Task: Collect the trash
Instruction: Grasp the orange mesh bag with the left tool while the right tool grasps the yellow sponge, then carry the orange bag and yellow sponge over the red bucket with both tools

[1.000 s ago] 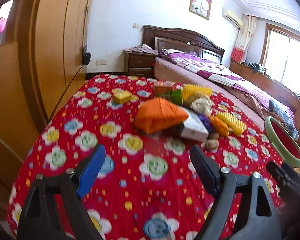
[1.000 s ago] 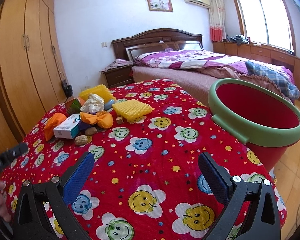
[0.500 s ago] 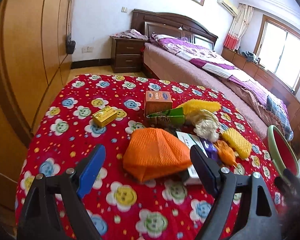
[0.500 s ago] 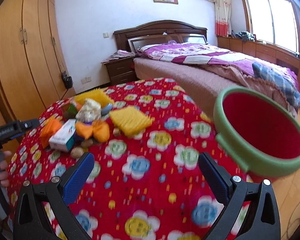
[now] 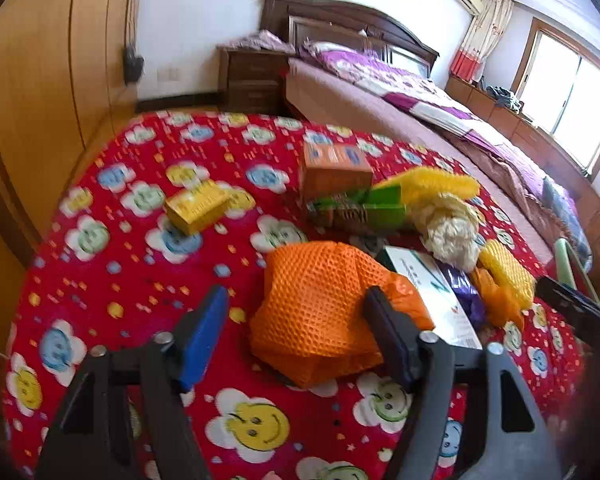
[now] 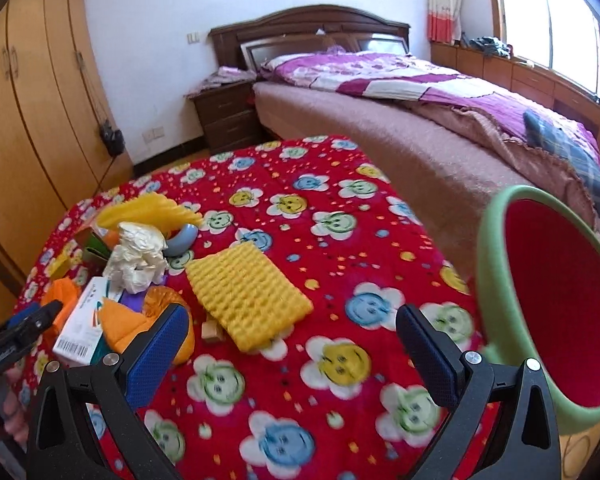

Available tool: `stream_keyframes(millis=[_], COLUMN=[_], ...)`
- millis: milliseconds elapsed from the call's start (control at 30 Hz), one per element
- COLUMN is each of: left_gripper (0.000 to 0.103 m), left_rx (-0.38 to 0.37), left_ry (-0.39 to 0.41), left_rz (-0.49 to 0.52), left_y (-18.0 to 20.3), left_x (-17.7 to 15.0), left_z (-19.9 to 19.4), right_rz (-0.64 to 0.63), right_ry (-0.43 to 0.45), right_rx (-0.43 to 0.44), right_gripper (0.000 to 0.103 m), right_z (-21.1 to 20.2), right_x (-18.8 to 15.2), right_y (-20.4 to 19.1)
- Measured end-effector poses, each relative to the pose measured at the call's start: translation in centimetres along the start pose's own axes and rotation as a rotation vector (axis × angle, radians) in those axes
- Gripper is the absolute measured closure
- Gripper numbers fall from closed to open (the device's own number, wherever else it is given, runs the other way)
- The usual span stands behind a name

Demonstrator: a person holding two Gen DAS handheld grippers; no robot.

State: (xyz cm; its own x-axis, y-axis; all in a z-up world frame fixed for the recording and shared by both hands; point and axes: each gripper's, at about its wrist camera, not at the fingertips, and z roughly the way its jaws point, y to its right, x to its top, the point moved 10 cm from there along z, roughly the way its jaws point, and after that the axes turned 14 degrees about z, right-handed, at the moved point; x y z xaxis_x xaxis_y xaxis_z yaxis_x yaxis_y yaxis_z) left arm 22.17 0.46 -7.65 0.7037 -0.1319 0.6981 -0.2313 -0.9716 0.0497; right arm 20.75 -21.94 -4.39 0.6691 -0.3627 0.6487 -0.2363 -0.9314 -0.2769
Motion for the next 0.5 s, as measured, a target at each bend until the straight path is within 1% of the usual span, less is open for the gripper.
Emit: stream_keyframes(millis=[33, 67, 100, 133, 167, 200, 233, 267, 300, 333, 367, 433, 467, 500], left_gripper=[0.038, 0.040, 0.041, 0.044, 0.047, 0.048, 0.051, 0.056, 0.060, 0.066, 0.072, 0.079, 0.081, 0.083], left_rx=[-0.018, -0.034, -0.033, -0.042, -0.059, -0.071, -0.078, -0.082, -0.092, -0.102, -0.107, -0.115, -0.121, -0.129], left_ry=[-0.015, -0.032, -0.022, -0.014, -0.010, -0.014, -0.017, -0.013, -0.003, 0.004, 0.009, 0.016, 0.019, 0.023], left_rz=[-0.010, -0.022, -0.023, -0.025, -0.027, -0.030, -0.032, -0.033, -0.036, -0.039, -0.041, -0.041, -0.044, -0.049], left_y=[0.1, 0.2, 0.3, 0.5, 0.6, 0.8, 0.9, 0.9, 0.9, 1.0, 1.0, 1.2, 1.3, 1.5], left_x=[-0.3, -0.6, -0.5, -0.4, -0.5, -0.6, -0.7, -0.6, -0.5, -0.4, -0.4, -0.4, -0.3, -0.3], left_z=[0.3, 0.7, 0.5, 0.4, 0.4, 0.5, 0.6, 0.5, 0.4, 0.3, 0.2, -0.2, -0.5, -0.9], right_rz=[-0.002, -0.001, 0.006, 0.014, 0.026, 0.036, 0.041, 0.049, 0.054, 0.057, 0.059, 0.070, 0.074, 0.078], right_ry=[-0.006, -0.012, -0.024, -0.036, -0.048, -0.060, -0.068, -0.073, -0.071, -0.068, -0.066, -0.060, -0.055, -0.044], right_rx=[-0.003, -0.008, -0.012, -0.008, 0.003, 0.009, 0.013, 0.018, 0.023, 0.029, 0.033, 0.047, 0.052, 0.059], right_gripper=[0.012, 0.018, 0.026, 0.031, 0.037, 0.045, 0.051, 0.056, 0.057, 0.065, 0.075, 0.083, 0.089, 0.091], right_z=[0.3, 0.7, 1.3, 1.6, 2.0, 2.3, 2.4, 2.5, 2.5, 2.2, 2.1, 1.7, 1.5, 1.1], right_x=[0.0, 0.0, -0.1, -0.2, -0.2, -0.3, -0.5, -0.5, -0.5, -0.6, -0.6, -0.7, -0.7, -0.7], right_y=[-0.1, -0.2, -0.2, -0.2, -0.3, -0.3, -0.3, -0.3, -0.3, -0.3, -0.3, -0.2, -0.2, -0.1])
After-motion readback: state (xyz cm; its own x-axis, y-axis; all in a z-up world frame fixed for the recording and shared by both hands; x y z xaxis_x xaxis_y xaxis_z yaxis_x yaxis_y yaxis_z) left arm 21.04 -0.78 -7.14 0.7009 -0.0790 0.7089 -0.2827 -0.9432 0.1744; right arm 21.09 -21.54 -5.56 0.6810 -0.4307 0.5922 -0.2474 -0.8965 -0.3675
